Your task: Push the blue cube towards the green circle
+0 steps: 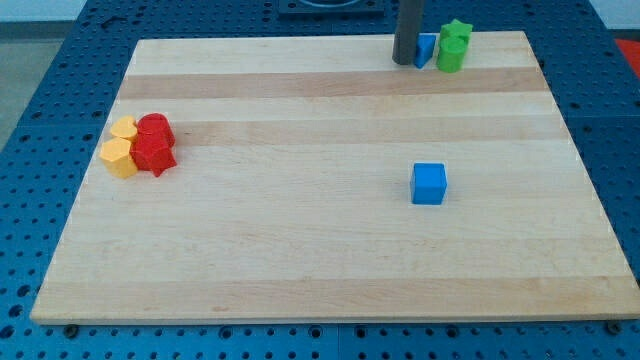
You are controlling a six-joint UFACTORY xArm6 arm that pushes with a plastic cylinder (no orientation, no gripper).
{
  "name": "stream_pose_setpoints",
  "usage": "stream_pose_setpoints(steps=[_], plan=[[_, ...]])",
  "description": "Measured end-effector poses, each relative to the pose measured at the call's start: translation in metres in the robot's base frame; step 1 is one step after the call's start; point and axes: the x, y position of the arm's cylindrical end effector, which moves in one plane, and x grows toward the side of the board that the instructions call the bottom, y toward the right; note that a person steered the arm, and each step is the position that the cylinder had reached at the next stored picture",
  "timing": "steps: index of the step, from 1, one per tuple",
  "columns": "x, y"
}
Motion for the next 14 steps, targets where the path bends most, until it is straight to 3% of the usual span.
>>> stream_pose_setpoints(steps=[3,6,7,8,9,14], plan=[[0.004,-0.004],[0.235,-0.023],[0.284,-0.015],[0.295,-0.025],[0.321,0.020],[0.254,0.076]])
